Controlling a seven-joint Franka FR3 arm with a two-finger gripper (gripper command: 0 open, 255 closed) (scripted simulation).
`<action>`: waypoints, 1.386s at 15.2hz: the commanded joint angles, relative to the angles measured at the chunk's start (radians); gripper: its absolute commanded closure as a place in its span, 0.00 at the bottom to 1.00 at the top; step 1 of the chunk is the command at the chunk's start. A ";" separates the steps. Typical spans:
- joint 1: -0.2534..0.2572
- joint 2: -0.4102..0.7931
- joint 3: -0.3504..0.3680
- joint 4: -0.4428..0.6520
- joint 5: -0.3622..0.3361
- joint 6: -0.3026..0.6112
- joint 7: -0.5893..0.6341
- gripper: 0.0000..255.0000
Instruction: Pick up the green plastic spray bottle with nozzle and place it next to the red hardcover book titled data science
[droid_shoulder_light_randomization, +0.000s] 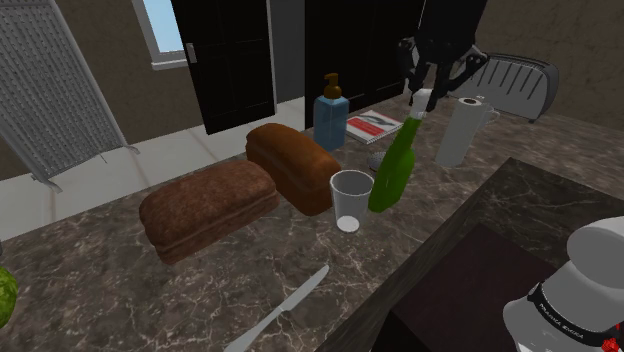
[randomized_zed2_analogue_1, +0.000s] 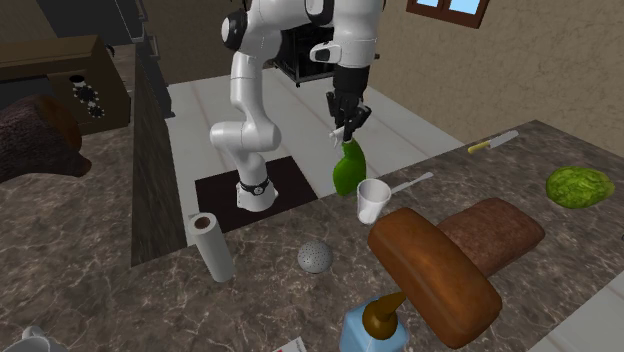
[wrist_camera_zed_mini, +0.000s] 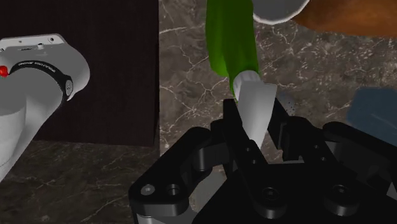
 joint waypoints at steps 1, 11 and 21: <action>-0.014 0.018 -0.027 -0.005 -0.023 0.014 -0.043 1.00; -0.092 0.132 -0.156 0.007 -0.130 0.076 -0.239 1.00; -0.179 0.331 -0.242 0.137 -0.236 0.120 -0.392 1.00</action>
